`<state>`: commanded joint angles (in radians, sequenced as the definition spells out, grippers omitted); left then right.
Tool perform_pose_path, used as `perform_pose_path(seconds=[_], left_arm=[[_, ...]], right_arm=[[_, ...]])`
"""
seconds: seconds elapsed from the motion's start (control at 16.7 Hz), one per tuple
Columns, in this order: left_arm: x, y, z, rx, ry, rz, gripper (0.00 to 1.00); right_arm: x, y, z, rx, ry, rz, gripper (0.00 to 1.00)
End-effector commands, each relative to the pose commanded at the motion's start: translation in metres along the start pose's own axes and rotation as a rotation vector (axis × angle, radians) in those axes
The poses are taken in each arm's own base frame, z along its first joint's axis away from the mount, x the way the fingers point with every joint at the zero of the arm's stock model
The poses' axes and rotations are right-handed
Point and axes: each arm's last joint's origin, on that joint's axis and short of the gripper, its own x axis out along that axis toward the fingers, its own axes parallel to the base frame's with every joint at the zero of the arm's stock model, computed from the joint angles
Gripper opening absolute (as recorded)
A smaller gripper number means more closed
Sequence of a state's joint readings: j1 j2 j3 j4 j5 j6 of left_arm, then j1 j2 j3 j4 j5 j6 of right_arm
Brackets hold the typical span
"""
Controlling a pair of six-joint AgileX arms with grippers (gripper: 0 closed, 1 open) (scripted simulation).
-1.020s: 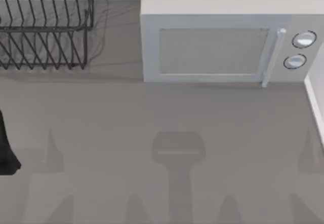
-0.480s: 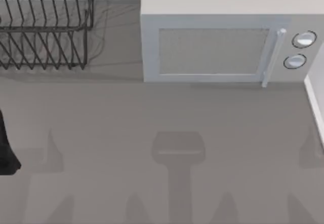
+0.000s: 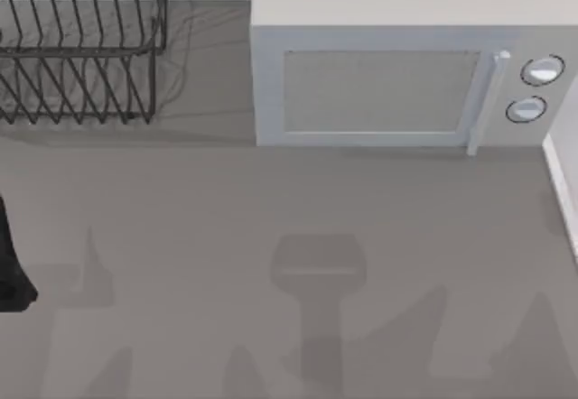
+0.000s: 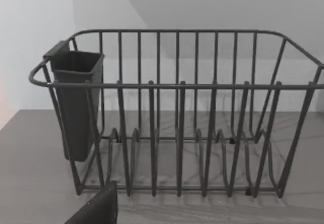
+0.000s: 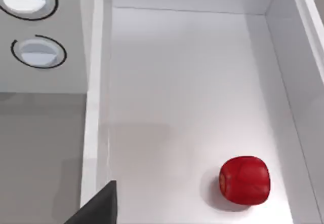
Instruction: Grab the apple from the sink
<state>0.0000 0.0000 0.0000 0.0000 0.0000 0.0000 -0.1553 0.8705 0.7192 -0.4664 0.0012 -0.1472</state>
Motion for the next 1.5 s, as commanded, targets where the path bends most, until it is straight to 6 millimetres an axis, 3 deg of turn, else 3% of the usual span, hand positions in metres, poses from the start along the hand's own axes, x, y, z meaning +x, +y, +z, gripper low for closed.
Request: perform_pose_path(seconds=[0.18,0.36,0.6,0.78,0.96,1.32,1.5], left_arm=[[0.0,0.0,0.0,0.0,0.0,0.0,1.0],[0.0,0.0,0.0,0.0,0.0,0.0,1.0],[0.0,0.0,0.0,0.0,0.0,0.0,1.0],[0.0,0.0,0.0,0.0,0.0,0.0,1.0],[0.0,0.0,0.0,0.0,0.0,0.0,1.0],[0.0,0.0,0.0,0.0,0.0,0.0,1.0],[0.0,0.0,0.0,0.0,0.0,0.0,1.0]], right_arm=[[0.045,-0.018,0.038,-0.016,0.246,0.003,1.0],[0.106,-0.04,0.058,-0.02,0.484,0.028,1.0],[0.185,-0.067,0.053,-0.012,0.747,0.082,1.0],[0.226,-0.081,0.039,-0.002,0.876,0.119,1.0],[0.245,-0.089,0.031,0.004,0.937,0.139,1.0],[0.248,-0.087,0.029,0.001,0.942,0.143,1.0],[0.265,-0.085,0.01,0.002,0.95,0.146,1.0]])
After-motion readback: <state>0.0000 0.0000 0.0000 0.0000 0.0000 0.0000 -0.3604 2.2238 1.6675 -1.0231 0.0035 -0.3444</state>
